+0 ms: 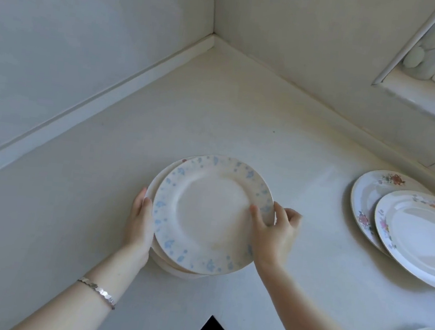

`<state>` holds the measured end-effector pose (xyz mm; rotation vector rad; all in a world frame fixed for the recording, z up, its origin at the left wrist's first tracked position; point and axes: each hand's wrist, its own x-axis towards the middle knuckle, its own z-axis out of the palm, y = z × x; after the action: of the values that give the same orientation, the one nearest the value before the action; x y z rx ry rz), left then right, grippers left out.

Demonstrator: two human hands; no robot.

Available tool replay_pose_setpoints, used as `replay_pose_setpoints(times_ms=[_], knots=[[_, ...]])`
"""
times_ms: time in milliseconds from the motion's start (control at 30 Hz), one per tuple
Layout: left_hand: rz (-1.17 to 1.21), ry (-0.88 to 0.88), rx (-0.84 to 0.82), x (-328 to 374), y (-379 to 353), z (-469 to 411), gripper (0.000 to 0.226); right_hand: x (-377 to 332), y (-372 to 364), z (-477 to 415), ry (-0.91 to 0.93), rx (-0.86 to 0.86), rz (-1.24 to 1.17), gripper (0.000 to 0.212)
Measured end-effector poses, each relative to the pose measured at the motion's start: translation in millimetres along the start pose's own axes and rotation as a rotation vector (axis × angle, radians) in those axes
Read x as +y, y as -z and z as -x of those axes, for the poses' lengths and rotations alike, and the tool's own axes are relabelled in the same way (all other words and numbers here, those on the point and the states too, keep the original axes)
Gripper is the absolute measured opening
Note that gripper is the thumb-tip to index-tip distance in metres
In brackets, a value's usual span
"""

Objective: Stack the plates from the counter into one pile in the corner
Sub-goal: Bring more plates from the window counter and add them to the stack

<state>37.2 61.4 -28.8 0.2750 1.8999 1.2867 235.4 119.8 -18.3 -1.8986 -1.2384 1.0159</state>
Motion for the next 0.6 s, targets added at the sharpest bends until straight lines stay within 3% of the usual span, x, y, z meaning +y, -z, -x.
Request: replay_pose_setpoints(times_ms=[233,333,433,467,567,600], knots=[[-0.003,0.024,0.005,-0.1,7.6,-11.8,0.031,-2.5,-19.8,4.9,-0.059,-0.212,-0.141,0.056],[-0.033,0.031,-0.087,14.7,9.4,-21.7,0.031,-1.1,-16.2,-7.9,-0.189,-0.342,-0.355,0.051],[-0.029,-0.045,-0.257,27.1,2.8,-27.9,0.024,4.1,-13.3,-14.9,-0.204,-0.445,-0.476,0.043],[0.002,-0.052,-0.272,25.7,2.1,-29.4,0.024,5.8,-13.8,-14.4,-0.198,-0.471,-0.505,0.047],[0.06,-0.023,-0.25,18.3,6.2,-29.5,0.027,10.7,-16.7,-10.6,-0.164,-0.488,-0.552,0.087],[0.049,-0.032,-0.25,15.0,7.9,-29.8,0.028,10.8,-17.9,-8.9,-0.156,-0.475,-0.565,0.087]])
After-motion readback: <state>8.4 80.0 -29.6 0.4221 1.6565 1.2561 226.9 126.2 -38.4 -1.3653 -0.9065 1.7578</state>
